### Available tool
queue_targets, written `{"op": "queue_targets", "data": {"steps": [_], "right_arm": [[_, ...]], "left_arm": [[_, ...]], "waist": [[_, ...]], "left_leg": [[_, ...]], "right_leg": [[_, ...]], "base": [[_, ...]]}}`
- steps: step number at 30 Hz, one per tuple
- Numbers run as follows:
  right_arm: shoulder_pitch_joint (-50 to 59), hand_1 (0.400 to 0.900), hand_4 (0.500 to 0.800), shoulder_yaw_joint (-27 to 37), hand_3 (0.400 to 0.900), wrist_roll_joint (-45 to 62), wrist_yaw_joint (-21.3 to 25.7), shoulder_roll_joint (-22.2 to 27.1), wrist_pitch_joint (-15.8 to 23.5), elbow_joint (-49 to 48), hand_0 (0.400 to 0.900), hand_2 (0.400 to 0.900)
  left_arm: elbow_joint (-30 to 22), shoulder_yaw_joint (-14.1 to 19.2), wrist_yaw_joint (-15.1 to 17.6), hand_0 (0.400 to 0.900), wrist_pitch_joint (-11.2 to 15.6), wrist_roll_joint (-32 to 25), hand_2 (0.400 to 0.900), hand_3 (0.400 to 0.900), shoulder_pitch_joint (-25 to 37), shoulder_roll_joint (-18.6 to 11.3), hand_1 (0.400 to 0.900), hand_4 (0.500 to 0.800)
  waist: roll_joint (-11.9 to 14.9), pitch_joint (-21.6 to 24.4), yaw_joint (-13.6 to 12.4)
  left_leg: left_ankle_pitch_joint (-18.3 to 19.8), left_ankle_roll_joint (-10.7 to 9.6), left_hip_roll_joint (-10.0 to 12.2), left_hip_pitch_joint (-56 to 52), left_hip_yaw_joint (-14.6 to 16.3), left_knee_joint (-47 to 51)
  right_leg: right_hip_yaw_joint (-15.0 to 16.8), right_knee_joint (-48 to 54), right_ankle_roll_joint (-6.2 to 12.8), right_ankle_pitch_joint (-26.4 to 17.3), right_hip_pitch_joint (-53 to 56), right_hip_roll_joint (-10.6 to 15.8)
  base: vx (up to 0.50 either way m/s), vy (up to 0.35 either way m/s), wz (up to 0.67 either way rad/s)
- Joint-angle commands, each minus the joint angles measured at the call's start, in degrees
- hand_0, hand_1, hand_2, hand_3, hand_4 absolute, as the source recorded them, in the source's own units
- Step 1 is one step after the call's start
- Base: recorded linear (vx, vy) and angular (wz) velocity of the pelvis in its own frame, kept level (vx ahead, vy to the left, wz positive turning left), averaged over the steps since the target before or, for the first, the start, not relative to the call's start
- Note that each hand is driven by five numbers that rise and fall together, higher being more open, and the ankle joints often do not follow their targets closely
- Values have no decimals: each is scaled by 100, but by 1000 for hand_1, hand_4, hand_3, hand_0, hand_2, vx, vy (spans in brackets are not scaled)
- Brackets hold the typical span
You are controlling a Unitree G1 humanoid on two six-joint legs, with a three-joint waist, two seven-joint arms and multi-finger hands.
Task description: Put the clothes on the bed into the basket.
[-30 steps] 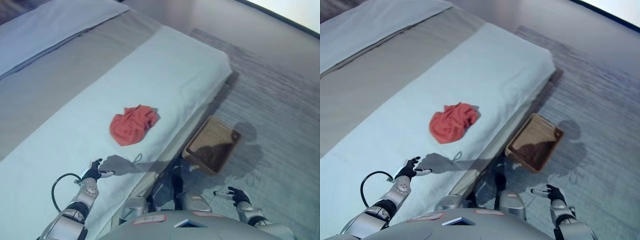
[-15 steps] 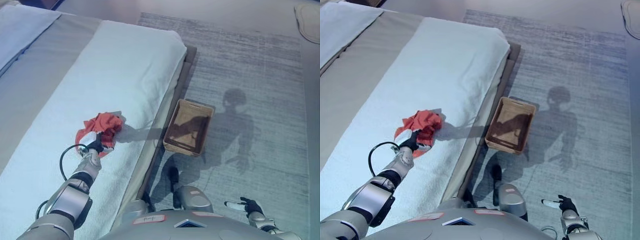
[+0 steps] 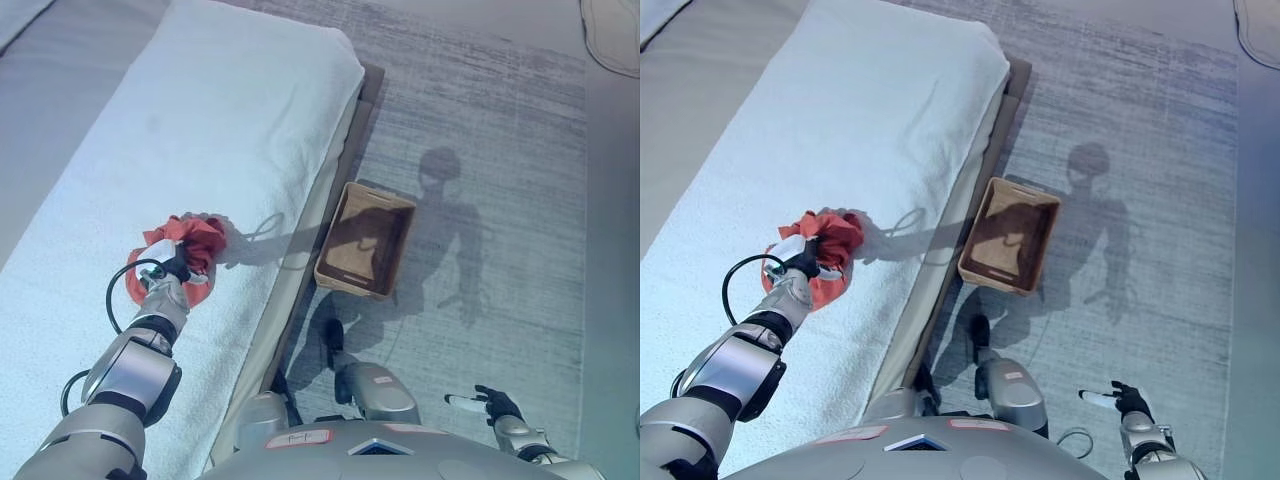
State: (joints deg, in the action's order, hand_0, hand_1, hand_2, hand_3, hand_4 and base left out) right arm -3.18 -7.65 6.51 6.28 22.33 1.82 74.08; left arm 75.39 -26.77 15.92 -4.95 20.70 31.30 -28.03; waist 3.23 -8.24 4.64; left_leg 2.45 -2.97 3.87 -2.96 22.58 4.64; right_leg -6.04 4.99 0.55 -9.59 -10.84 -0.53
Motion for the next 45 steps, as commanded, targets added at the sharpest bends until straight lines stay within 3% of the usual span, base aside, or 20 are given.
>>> {"op": "queue_targets", "data": {"steps": [1, 6, 10, 16, 17, 18, 28, 30, 31, 33, 34, 35, 37, 38, 39, 40, 41, 42, 44, 45], "right_arm": [[174, 900, 800, -120, 900, 166, 18, 411, -16, 91, 900, 900], [405, 900, 800, -183, 900, 306, -64, 621, 16, -223, 900, 900], [535, 900, 800, -193, 900, 442, -49, 717, 53, -599, 900, 900], [687, 900, 800, -246, 900, 609, 16, 835, 146, -1546, 900, 900], [766, 900, 800, -280, 900, 642, -1, 872, 150, -1736, 900, 900], [839, 900, 800, -304, 900, 662, 5, 879, 170, -1778, 900, 900], [634, 900, 800, -383, 900, 544, -79, 778, 223, -2253, 900, 900], [468, 900, 800, -290, 900, 513, -85, 721, 214, -2246, 900, 900], [468, 900, 800, -291, 900, 513, -85, 722, 214, -2246, 900, 900], [227, 900, 800, -199, 900, 536, -65, 508, 234, -2112, 900, 900], [227, 900, 800, -203, 900, 536, -65, 511, 234, -2112, 900, 900], [127, 900, 800, -178, 900, 584, -23, 355, 257, -1913, 900, 900], [98, 900, 800, -187, 900, 639, 31, 226, 278, -1658, 900, 900], [101, 900, 800, -190, 900, 640, 31, 236, 285, -1648, 900, 900], [121, 900, 800, -183, 900, 694, 113, 150, 304, -1442, 900, 900], [122, 900, 800, -183, 900, 696, 112, 158, 310, -1433, 900, 900], [120, 900, 800, -161, 900, 726, 187, 54, 345, -1255, 900, 900], [117, 900, 800, -161, 900, 726, 186, 59, 346, -1255, 900, 900], [131, 900, 800, -115, 900, 744, 318, 74, 352, -1166, 900, 900], [136, 900, 800, -75, 900, 761, 325, 92, 341, -1093, 900, 900]], "left_arm": [[463, -281, -87, 900, -109, 548, 900, 900, 829, -543, 900, 800], [585, -759, -439, 900, -73, 887, 900, 900, 1113, -687, 900, 800], [761, -873, -627, 900, -38, 880, 900, 900, 1149, -679, 900, 800], [939, -1027, -888, 900, 8, 877, 900, 900, 1337, -1128, 900, 800], [988, -1036, -954, 488, 8, 841, 488, 488, 1381, -1297, 488, 553], [1008, -1034, -974, 400, 8, 815, 400, 400, 1392, -1333, 400, 500], [1286, -367, -927, 400, -18, 580, 400, 400, 844, -1622, 400, 500], [1243, 401, -661, 400, 48, -321, 400, 400, 714, -1684, 400, 500], [1242, 403, -661, 400, 47, -320, 400, 400, 712, -1684, 400, 500], [1095, 1628, -237, 400, 266, -2042, 400, 400, 631, -1575, 400, 500], [1091, 1633, -237, 400, 265, -2042, 400, 400, 624, -1575, 400, 500], [880, 2245, 12, 400, 461, -3211, 400, 400, 691, -1337, 400, 500], [602, 2541, 143, 400, 713, -4111, 400, 400, 765, -1043, 400, 500], [584, 2548, 154, 400, 711, -4122, 400, 400, 747, -1031, 400, 500], [286, 2757, 145, 400, 1031, -4944, 400, 400, 760, -745, 400, 500], [272, 2758, 152, 400, 1035, -4958, 400, 400, 746, -733, 400, 500], [-36, 2871, 195, 400, 1334, -5442, 400, 400, 459, -65, 400, 500], [-45, 2874, 200, 400, 1332, -5440, 400, 400, 451, -59, 400, 500], [-780, 2510, 334, 400, 1738, -6012, 400, 400, 484, 598, 400, 500], [-912, 2420, 292, 400, 1774, -6094, 400, 400, 456, 713, 400, 500]], "waist": [[-28, -109, 87], [137, -427, 165], [299, -598, 271], [590, -771, 509], [660, -781, 561], [703, -777, 589], [953, -228, 884], [888, -143, 827], [887, -142, 828], [821, -85, 722], [818, -83, 728], [757, -61, 659], [689, -53, 605], [677, -52, 612], [624, -41, 561], [614, -44, 562], [568, -53, 506], [562, -51, 507], [471, -105, 462], [424, -127, 442]], "left_leg": [[-376, -339, 528, 243, -265, 36], [-492, -332, 596, 596, -273, 36], [-612, -340, 664, 922, -293, 36], [-619, -417, 782, 1341, -172, 36], [-642, -435, 809, 1415, -65, 36], [-653, -444, 817, 1448, -6, 36], [-453, -543, 899, 1194, 523, 36], [-423, -542, 855, 1169, 527, 36], [-423, -542, 855, 1170, 527, 36], [-412, -545, 823, 1161, 459, 36], [-412, -545, 823, 1163, 456, 36], [-405, -544, 787, 1175, 379, 36], [-402, -544, 748, 1183, 298, 36], [-401, -543, 749, 1182, 292, 36], [-394, -540, 722, 1167, 237, 36], [-392, -540, 723, 1161, 234, 36], [-376, -522, 699, 1130, 200, 36], [-375, -523, 700, 1129, 200, 36], [-364, -504, 661, 1062, 161, 36], [-358, -500, 653, 1017, 159, 36]], "right_leg": [[293, 1, 846, 448, 427, 507], [336, 1, 858, 275, 54, 449], [353, 1, 872, 132, -278, 424], [513, 1, 938, -28, -790, 329], [582, 1, 946, -71, -940, 289], [609, 1, 953, -98, -1003, 268], [970, 1, 930, -74, -1175, 117], [945, 1, 924, -42, -1181, 143], [944, 1, 924, -42, -1182, 143], [875, 1, 906, 20, -1141, 187], [872, 1, 906, 21, -1141, 187], [807, 1, 892, 60, -1112, 220], [736, 1, 882, 94, -1083, 257], [729, 1, 882, 96, -1079, 256], [699, 1, 866, 138, -1040, 280], [696, 1, 866, 141, -1033, 278], [662, 1, 847, 177, -982, 312], [662, 1, 847, 178, -980, 311], [624, 1, 836, 208, -876, 351], [614, 1, 838, 224, -833, 363]], "base": [[-82, 24, -6], [-114, -1, 0], [-127, -12, -4], [-27, 23, -21], [-4, 40, -34], [1, 50, -44], [56, 11, -36], [49, -16, -4], [42, -22, 3], [66, -42, 11], [77, -53, 17], [50, -30, 15], [44, -32, 15], [37, -34, 9], [26, -18, 5], [38, -31, 8], [14, -11, 4], [21, -24, 4], [10, -37, 6], [4, -28, 5]]}}
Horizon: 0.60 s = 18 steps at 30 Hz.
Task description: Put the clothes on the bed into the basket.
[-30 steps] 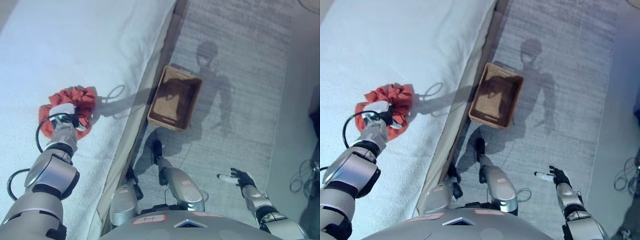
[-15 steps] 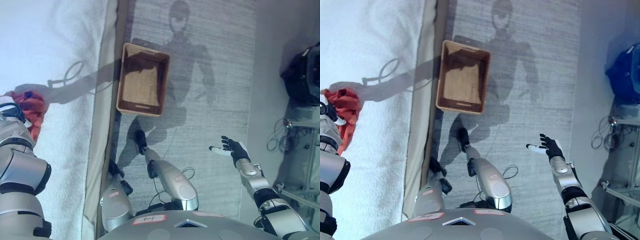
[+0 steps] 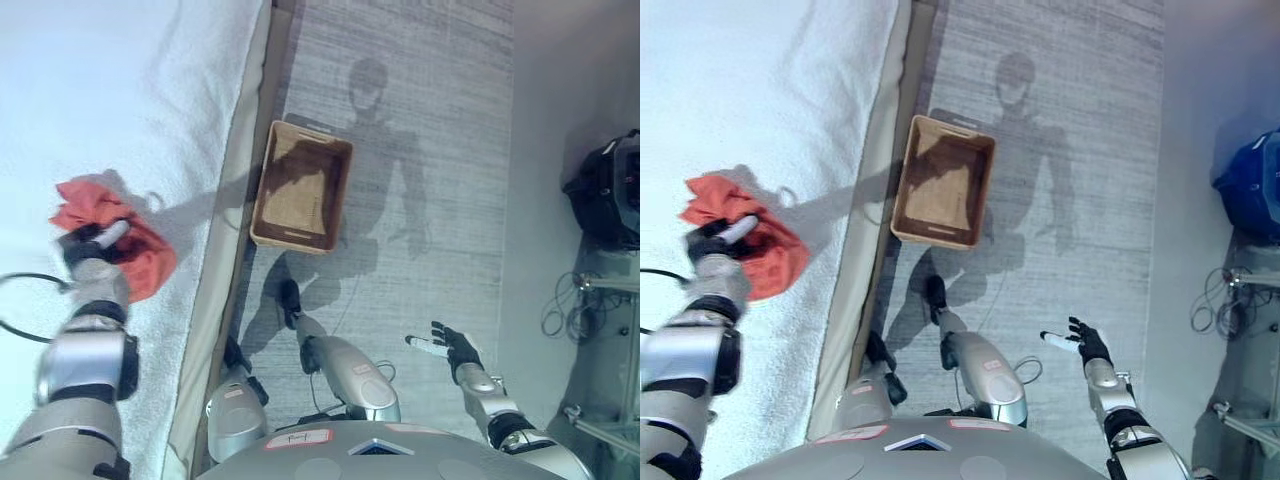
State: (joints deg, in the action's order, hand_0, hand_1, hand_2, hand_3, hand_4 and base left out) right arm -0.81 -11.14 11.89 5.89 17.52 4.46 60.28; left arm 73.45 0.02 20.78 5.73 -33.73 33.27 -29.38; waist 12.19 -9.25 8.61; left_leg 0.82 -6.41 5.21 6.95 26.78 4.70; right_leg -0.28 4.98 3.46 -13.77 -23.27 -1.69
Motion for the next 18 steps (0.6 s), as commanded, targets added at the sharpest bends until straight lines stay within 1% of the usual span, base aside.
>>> {"op": "queue_targets", "data": {"steps": [1, 2, 3, 4, 5, 9, 10, 11, 12, 14, 15, 18], "right_arm": [[-103, 900, 800, 279, 900, 223, 363, 576, 80, 290, 900, 900], [-127, 900, 800, 321, 900, 181, 390, 614, 56, 385, 900, 900], [-135, 900, 800, 333, 900, 180, 389, 619, 57, 386, 900, 900], [-165, 900, 800, 357, 900, 162, 380, 643, 37, 446, 900, 900], [-215, 900, 800, 429, 900, 113, 386, 691, 5, 546, 900, 900], [-299, 900, 800, 577, 900, 49, 373, 850, -56, 736, 900, 900], [-300, 900, 800, 580, 900, 49, 372, 852, -56, 735, 900, 900], [-297, 900, 800, 622, 900, 49, 377, 921, -52, 777, 900, 900], [-295, 900, 800, 624, 900, 49, 376, 924, -52, 776, 900, 900], [-287, 900, 800, 682, 900, 80, 370, 1014, -37, 792, 900, 900], [-287, 900, 800, 684, 900, 80, 370, 1015, -38, 791, 900, 900], [-297, 900, 800, 713, 900, 134, 362, 1050, -8, 828, 900, 900]], "left_arm": [[-724, -263, -191, 400, 707, -651, 400, 400, 256, 855, 400, 500], [-1061, -443, -245, 400, 860, -882, 400, 400, 286, 1012, 400, 500], [-1074, -453, -236, 400, 862, -884, 400, 400, 278, 1026, 400, 500], [-1231, -524, -262, 400, 898, -1000, 400, 400, 310, 1065, 400, 500], [-1551, -685, -354, 400, 940, -1071, 400, 400, 339, 1155, 400, 500], [-1667, -915, -526, 400, 890, -1064, 400, 400, 459, 1201, 400, 500], [-1664, -916, -527, 400, 890, -1065, 400, 400, 462, 1204, 400, 500], [-1600, -997, -556, 400, 867, -972, 400, 400, 584, 1193, 400, 500], [-1596, -996, -558, 400, 867, -972, 400, 400, 589, 1195, 400, 500], [-1512, -1068, -587, 400, 833, -879, 400, 400, 757, 1133, 400, 500], [-1511, -1068, -587, 400, 833, -879, 400, 400, 760, 1134, 400, 500], [-1339, -1176, -648, 400, 774, -724, 400, 400, 997, 1046, 400, 500]], "waist": [[-476, -34, 37], [-567, -45, 35], [-572, -62, 17], [-629, -72, 20], [-734, -69, 39], [-937, -58, 118], [-938, -63, 113], [-1021, -36, 201], [-1023, -39, 195], [-1122, -23, 305], [-1122, -24, 298], [-1206, 1, 437]], "left_leg": [[-193, -157, 520, 15, -259, 30], [-170, -144, 490, -76, -243, 30], [-164, -145, 493, -99, -237, 30], [-142, -142, 486, -167, -214, 30], [-113, -134, 460, -274, -184, 30], [-56, -133, 423, -486, -60, 30], [-54, -133, 424, -493, -56, 30], [-26, -137, 409, -549, 29, 30], [-24, -137, 410, -553, 34, 30], [8, -140, 393, -621, 166, 30], [9, -141, 394, -624, 172, 30], [18, -172, 423, -645, 345, 30]], "right_leg": [[38, 2, 547, 643, 419, 478], [44, 2, 548, 672, 508, 505], [48, 2, 549, 675, 528, 502], [36, 2, 555, 690, 591, 516], [52, 2, 563, 718, 679, 531], [151, 2, 584, 764, 828, 548], [154, 2, 585, 764, 832, 547], [210, 2, 592, 767, 850, 547], [215, 2, 593, 767, 851, 545], [325, 2, 610, 750, 819, 517], [331, 2, 610, 749, 818, 515], [440, 2, 619, 725, 718, 472]], "base": [[22, -9, -4], [19, -2, -4], [36, 1, -8], [49, 7, -12], [63, 13, -17], [44, 11, -19], [35, 8, -25], [18, 2, -18], [30, 4, -31], [30, 1, -34], [26, -11, -29], [40, -41, -30]]}}
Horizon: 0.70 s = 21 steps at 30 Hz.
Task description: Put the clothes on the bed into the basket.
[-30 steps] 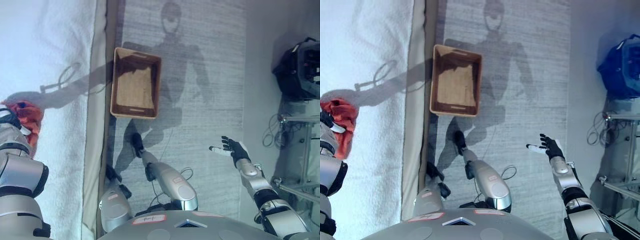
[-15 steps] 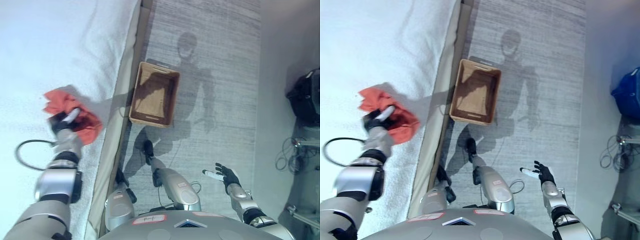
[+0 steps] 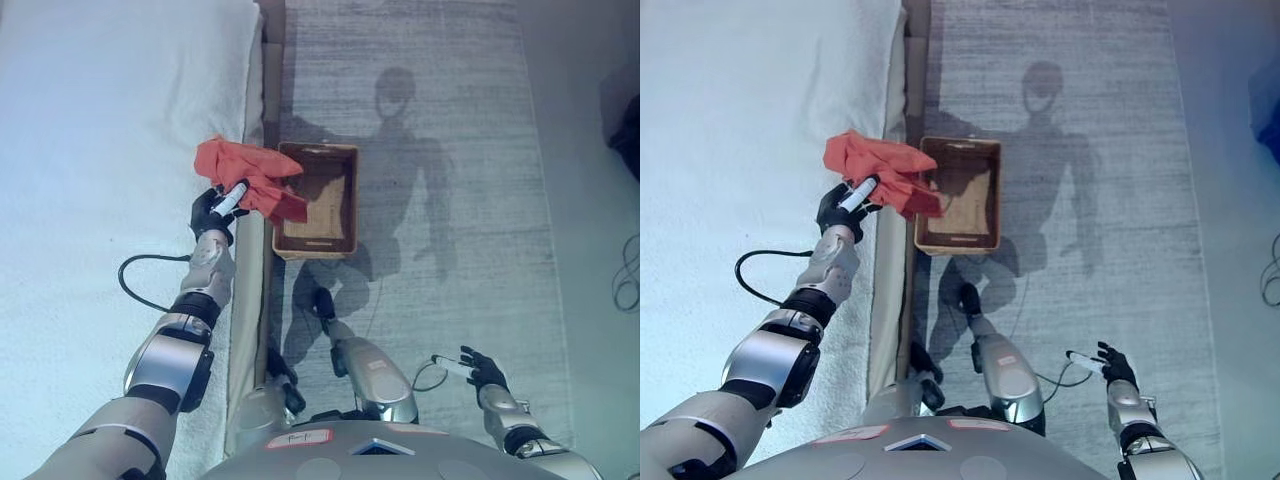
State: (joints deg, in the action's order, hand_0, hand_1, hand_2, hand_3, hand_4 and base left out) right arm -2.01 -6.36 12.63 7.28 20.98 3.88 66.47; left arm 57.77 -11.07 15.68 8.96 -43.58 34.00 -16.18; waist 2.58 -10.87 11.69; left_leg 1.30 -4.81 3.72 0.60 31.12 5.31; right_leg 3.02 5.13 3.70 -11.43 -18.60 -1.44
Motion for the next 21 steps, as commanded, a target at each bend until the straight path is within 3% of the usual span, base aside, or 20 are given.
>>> {"op": "queue_targets", "data": {"steps": [1, 11, 12, 13, 21], "right_arm": [[-177, 900, 800, 236, 900, 60, 224, 703, 49, 210, 900, 900], [-140, 900, 800, 283, 900, 388, 228, 735, 151, 236, 900, 900], [-154, 900, 800, 282, 900, 411, 227, 724, 162, 237, 900, 900], [-152, 900, 800, 281, 900, 412, 227, 723, 162, 237, 900, 900], [-155, 900, 800, 247, 900, 546, 199, 704, 202, 302, 900, 900]], "left_arm": [[235, -67, -141, 400, 452, 260, 400, 400, 928, -274, 400, 500], [699, -393, -384, 400, 271, 541, 400, 400, 1569, -609, 400, 500], [722, -399, -375, 631, 275, 567, 631, 631, 1625, -664, 631, 639], [725, -399, -376, 900, 275, 566, 900, 900, 1629, -666, 900, 800], [1035, -546, -573, 900, 141, 721, 900, 900, 1935, -905, 900, 800]], "waist": [[-245, 165, 123], [-426, 171, 368], [-438, 176, 381], [-437, 177, 378], [-509, 245, 417]], "left_leg": [[-30, -334, 573, -8, -83, -31], [-57, -471, 681, -39, 300, -31], [-66, -484, 695, -34, 326, -31], [-67, -486, 697, -33, 329, -31], [-112, -587, 819, -52, 481, -31]], "right_leg": [[115, -13, 594, 489, 247, 444], [418, -13, 588, 431, -36, 248], [427, -13, 588, 431, -55, 231], [430, -13, 587, 429, -58, 229], [498, -13, 554, 442, -144, 101]], "base": [[59, -52, -27], [69, -50, -25], [81, -57, -17], [72, -51, -20], [58, -55, -10]]}}
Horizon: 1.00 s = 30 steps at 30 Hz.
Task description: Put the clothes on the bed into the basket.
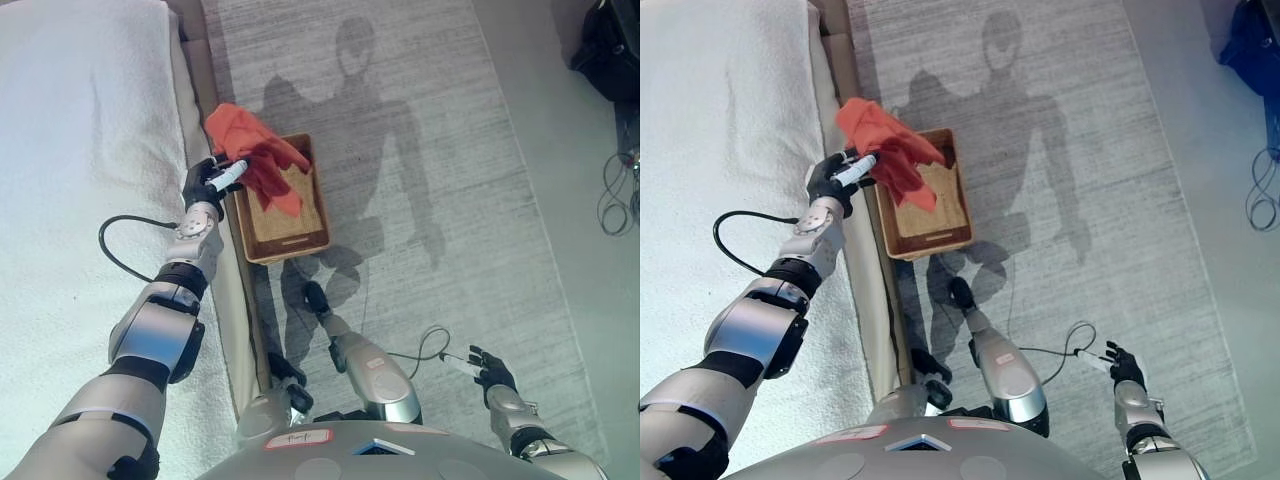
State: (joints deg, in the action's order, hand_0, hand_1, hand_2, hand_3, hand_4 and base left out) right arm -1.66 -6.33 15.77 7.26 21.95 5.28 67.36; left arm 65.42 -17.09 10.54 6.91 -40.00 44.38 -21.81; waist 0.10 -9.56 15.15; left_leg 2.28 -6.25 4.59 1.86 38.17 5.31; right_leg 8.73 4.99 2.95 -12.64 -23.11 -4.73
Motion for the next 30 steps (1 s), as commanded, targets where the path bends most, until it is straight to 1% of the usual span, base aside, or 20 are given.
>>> {"op": "queue_targets", "data": {"steps": [1, 2, 4, 7, 8, 13, 15, 16, 18, 19, 20, 21, 22, 23, 24, 25, 26, 27, 29, 30], "right_arm": [[-179, 900, 800, 234, 900, 233, 190, 609, 73, 226, 900, 900], [-189, 900, 800, 227, 900, 246, 188, 599, 77, 228, 900, 900], [-186, 900, 800, 177, 900, 247, 164, 594, 74, 226, 900, 900], [-206, 900, 800, 162, 900, 244, 151, 592, 83, 197, 900, 900], [-232, 900, 800, 156, 900, 221, 143, 597, 73, 194, 900, 900], [-281, 900, 800, 136, 900, 166, 136, 574, 46, 185, 900, 900], [-305, 900, 800, 108, 900, 146, 94, 515, 10, 167, 900, 900], [-308, 900, 800, 107, 900, 146, 94, 516, 10, 166, 900, 900], [-302, 900, 800, 23, 900, 69, 17, 392, -26, 174, 900, 900], [-305, 900, 800, 19, 900, 69, 17, 394, -25, 174, 900, 900], [-244, 900, 800, -51, 900, 15, -30, 304, -41, 199, 900, 900], [-208, 900, 800, -69, 900, 8, -40, 265, -55, 221, 900, 900], [-211, 900, 800, -72, 900, 8, -40, 265, -53, 222, 900, 900], [-132, 900, 800, -96, 900, -21, -78, 185, -66, 277, 900, 900], [-84, 900, 800, -107, 900, -45, -86, 166, -72, 302, 900, 900], [-86, 900, 800, -110, 900, -45, -86, 166, -72, 303, 900, 900], [-14, 900, 800, -106, 900, -102, -120, 119, -83, 364, 900, 900], [41, 900, 800, -124, 900, -135, -132, 96, -92, 397, 900, 900], [108, 900, 800, -119, 900, -196, -163, 64, -103, 451, 900, 900], [108, 900, 800, -120, 900, -196, -163, 63, -103, 451, 900, 900]], "left_arm": [[334, 35, -66, 900, 318, 424, 900, 900, 921, -344, 900, 800], [360, 35, -36, 900, 305, 451, 900, 900, 930, -341, 900, 800], [577, -93, -31, 900, 186, 843, 900, 900, 983, -363, 900, 800], [662, -123, -17, 900, 134, 955, 900, 900, 996, -339, 900, 800], [736, -157, -53, 900, 82, 1107, 900, 900, 994, -331, 900, 800], [652, -128, -25, 900, 62, 1132, 900, 900, 822, -178, 900, 800], [588, -109, -53, 900, 58, 1210, 900, 900, 508, -33, 900, 800], [584, -108, -51, 900, 58, 1212, 900, 900, 503, -33, 900, 800], [454, 28, -70, 900, 86, 1226, 900, 900, -71, 131, 900, 800], [447, 31, -67, 900, 84, 1228, 900, 900, -81, 131, 900, 800], [283, 128, -56, 900, 116, 1255, 900, 900, -533, 249, 900, 800], [216, 160, -71, 900, 136, 1305, 900, 900, -804, 299, 900, 800], [209, 162, -68, 900, 134, 1307, 900, 900, -813, 299, 900, 800], [5, 203, -85, 900, 145, 1438, 900, 900, -1291, 380, 900, 800], [-62, 214, -129, 900, 152, 1543, 900, 900, -1572, 388, 900, 800], [-68, 215, -128, 900, 150, 1545, 900, 900, -1579, 387, 900, 800], [-344, 289, -195, 900, 162, 1715, 900, 900, -2167, 357, 900, 800], [-301, 309, -270, 900, 156, 1813, 900, 900, -2404, 377, 900, 800], [-503, 323, -352, 900, 132, 2109, 900, 900, -2927, 307, 900, 800], [-503, 323, -352, 900, 132, 2109, 900, 900, -2927, 307, 900, 800]], "waist": [[-273, 124, 65], [-281, 135, 58], [-311, 178, 49], [-319, 199, 41], [-338, 225, 34], [-373, 224, -28], [-378, 196, -91], [-378, 191, -84], [-373, 155, -213], [-372, 150, -206], [-383, 133, -344], [-384, 126, -409], [-384, 123, -401], [-392, 123, -550], [-384, 134, -608], [-383, 135, -603], [-379, 171, -758], [-379, 190, -818], [-384, 235, -952], [-384, 235, -951]], "left_leg": [[-217, -454, 748, -190, -219, -31], [-225, -460, 755, -202, -219, -31], [-246, -475, 784, -229, -210, -31], [-259, -485, 804, -248, -211, -31], [-264, -487, 806, -270, -222, -31], [-268, -467, 791, -288, -357, -31], [-266, -442, 762, -350, -492, -31], [-265, -441, 761, -356, -498, -31], [-240, -410, 715, -499, -661, -31], [-238, -409, 714, -507, -665, -31], [-222, -377, 675, -589, -797, -31], [-213, -357, 654, -628, -869, -31], [-212, -357, 653, -633, -875, -31], [-209, -314, 613, -703, -1027, -31], [-201, -299, 600, -721, -1078, -31], [-200, -299, 599, -722, -1081, -31], [-186, -252, 549, -760, -1185, -31], [-176, -234, 524, -789, -1219, -31], [-180, -197, 481, -820, -1311, -31], [-180, -197, 481, -819, -1311, -31]], "right_leg": [[-78, 1, 624, 576, 321, 422], [-83, 1, 618, 584, 334, 416], [-104, 1, 606, 604, 364, 395], [-122, 1, 595, 618, 394, 377], [-146, 1, 582, 632, 424, 367], [-254, 1, 569, 687, 569, 399], [-356, 1, 552, 724, 757, 455], [-362, 1, 552, 726, 766, 457], [-490, 1, 542, 794, 1065, 533], [-495, 1, 543, 797, 1076, 535], [-598, 1, 524, 840, 1262, 595], [-655, 1, 516, 868, 1373, 620], [-660, 1, 517, 870, 1381, 622], [-759, 1, 490, 914, 1575, 680], [-805, 1, 486, 931, 1647, 695], [-807, 1, 487, 933, 1650, 696], [-889, 1, 485, 968, 1779, 752], [-919, 1, 483, 983, 1837, 772], [-1018, 1, 486, 1005, 1942, 823], [-1018, 1, 486, 1005, 1942, 824]], "base": [[32, -30, -2], [51, -54, -2], [33, -48, 0], [4, -16, 1], [-8, -15, 8], [-25, -17, 24], [-37, -13, 36], [-42, 1, 43], [-53, 11, 43], [-70, 24, 48], [-74, 25, 55], [-74, 25, 55], [-77, 29, 55], [-81, 30, 50], [-81, 30, 49], [-79, 45, 34], [-75, 61, 26], [-103, 81, 33], [-62, 56, 21], [-54, 48, 21]]}}
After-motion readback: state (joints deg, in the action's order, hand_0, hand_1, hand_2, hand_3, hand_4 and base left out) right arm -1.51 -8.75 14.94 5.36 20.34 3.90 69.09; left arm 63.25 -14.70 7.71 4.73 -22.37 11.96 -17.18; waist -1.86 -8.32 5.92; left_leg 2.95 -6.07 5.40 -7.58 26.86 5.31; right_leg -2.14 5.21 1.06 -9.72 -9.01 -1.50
